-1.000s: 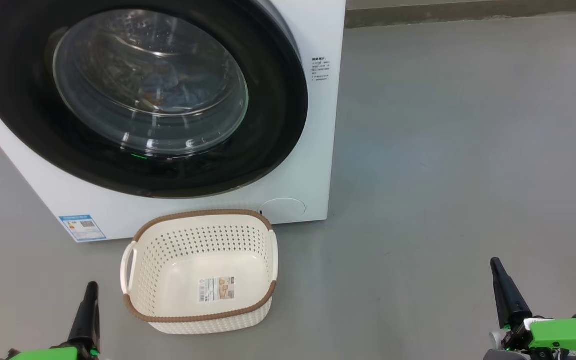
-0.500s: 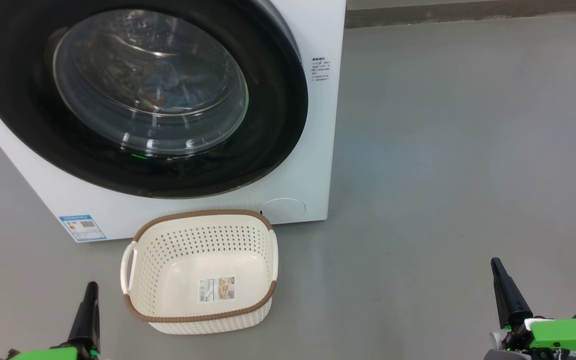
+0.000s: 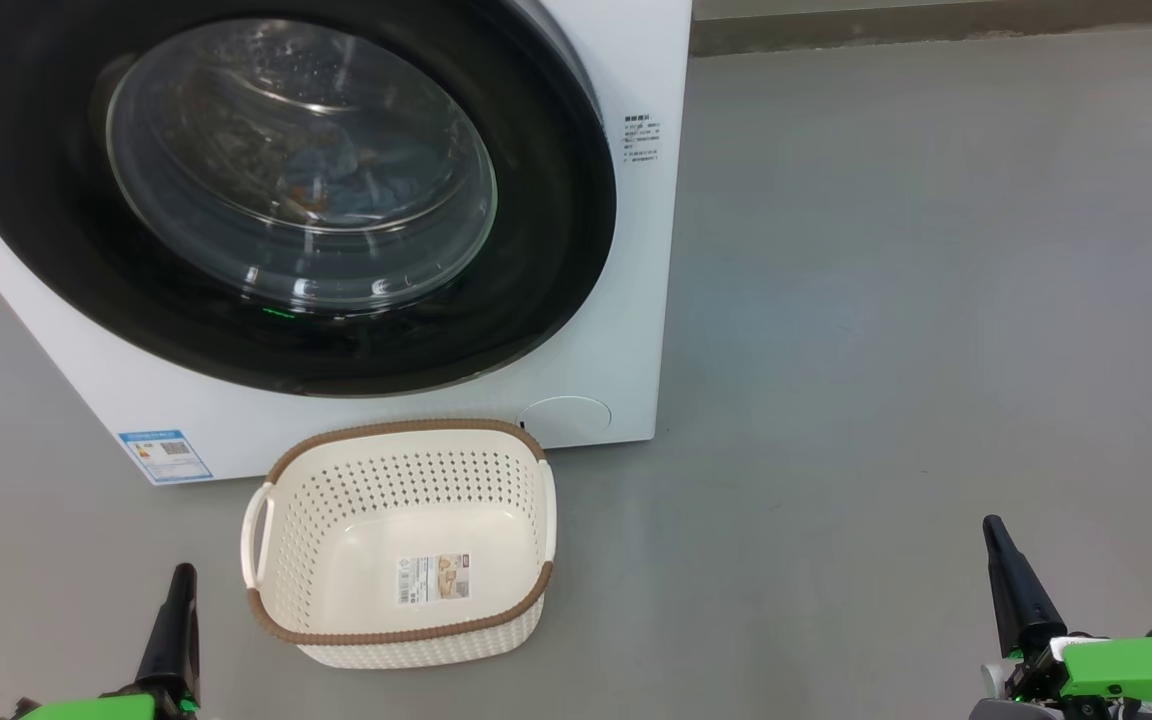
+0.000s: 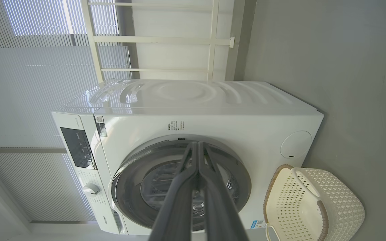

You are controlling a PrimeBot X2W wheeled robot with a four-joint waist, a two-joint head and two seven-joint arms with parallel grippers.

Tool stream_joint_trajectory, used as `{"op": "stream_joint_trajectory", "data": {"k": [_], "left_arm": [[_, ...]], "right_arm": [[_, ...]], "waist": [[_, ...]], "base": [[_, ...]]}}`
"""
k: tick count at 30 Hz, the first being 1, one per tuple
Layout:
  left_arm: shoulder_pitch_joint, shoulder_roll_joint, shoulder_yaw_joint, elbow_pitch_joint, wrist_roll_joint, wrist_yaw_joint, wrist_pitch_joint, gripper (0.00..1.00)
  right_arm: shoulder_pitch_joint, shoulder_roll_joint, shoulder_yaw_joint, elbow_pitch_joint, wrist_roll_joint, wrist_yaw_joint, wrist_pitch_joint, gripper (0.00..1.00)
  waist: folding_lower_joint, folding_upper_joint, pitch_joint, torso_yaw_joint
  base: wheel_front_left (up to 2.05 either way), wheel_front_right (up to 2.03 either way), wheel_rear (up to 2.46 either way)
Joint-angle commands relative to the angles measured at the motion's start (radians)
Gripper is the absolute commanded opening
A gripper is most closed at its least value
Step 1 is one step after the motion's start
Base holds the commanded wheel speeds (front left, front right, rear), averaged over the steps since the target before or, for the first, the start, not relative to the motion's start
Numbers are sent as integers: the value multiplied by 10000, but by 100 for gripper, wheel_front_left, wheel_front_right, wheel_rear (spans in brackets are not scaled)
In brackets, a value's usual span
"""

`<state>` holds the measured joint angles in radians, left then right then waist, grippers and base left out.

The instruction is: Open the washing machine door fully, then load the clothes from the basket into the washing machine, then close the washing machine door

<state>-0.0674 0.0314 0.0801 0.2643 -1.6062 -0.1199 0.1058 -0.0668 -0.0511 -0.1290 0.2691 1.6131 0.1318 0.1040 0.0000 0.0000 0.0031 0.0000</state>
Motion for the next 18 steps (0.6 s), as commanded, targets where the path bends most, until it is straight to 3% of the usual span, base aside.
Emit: {"op": "stream_joint_trajectory", "data": {"k": [1, 18], "left_arm": [[-406, 198, 336, -191, -25, -107, 74, 0], [-406, 195, 339, -191, -22, -107, 76, 0]], "right_arm": [[-405, -41, 213, -247, 5, -11, 43, 0], [-407, -30, 197, -246, -8, -11, 55, 0]], "waist": [[0, 0, 0, 0], [0, 0, 0, 0]], "base": [[0, 0, 0], [0, 0, 0]]}}
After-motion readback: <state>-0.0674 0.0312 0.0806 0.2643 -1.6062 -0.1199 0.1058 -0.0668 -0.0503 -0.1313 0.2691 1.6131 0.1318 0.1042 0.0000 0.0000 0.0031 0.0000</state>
